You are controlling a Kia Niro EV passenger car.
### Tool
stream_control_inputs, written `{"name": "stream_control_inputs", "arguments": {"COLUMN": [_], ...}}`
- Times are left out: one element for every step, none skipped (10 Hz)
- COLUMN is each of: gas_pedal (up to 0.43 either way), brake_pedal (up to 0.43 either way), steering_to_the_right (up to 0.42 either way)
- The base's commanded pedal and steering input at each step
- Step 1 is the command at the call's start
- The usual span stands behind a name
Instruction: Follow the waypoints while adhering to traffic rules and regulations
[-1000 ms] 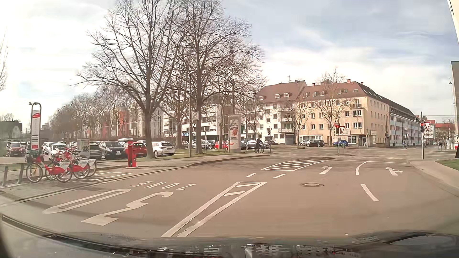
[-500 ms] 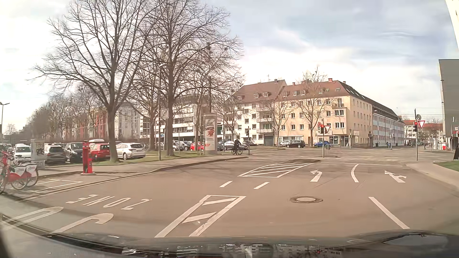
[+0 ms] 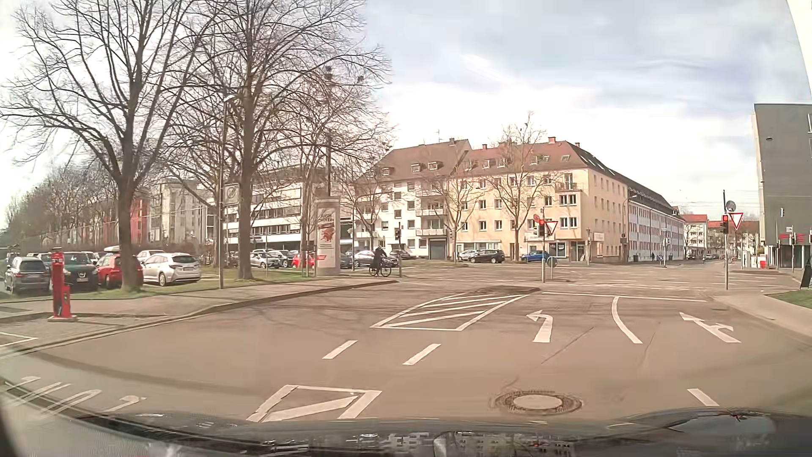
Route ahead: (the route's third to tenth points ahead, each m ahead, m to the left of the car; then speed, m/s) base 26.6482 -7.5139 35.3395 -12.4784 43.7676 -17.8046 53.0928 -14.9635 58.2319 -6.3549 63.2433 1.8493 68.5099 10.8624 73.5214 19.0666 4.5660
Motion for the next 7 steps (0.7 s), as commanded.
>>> {"name": "stream_control_inputs", "arguments": {"gas_pedal": [0.000, 0.000, 0.000, 0.000, 0.000, 0.000, 0.000], "brake_pedal": [0.000, 0.000, 0.000, 0.000, 0.000, 0.000, 0.000], "steering_to_the_right": [0.141, 0.142, 0.142, 0.142, 0.141, 0.141, 0.141]}}
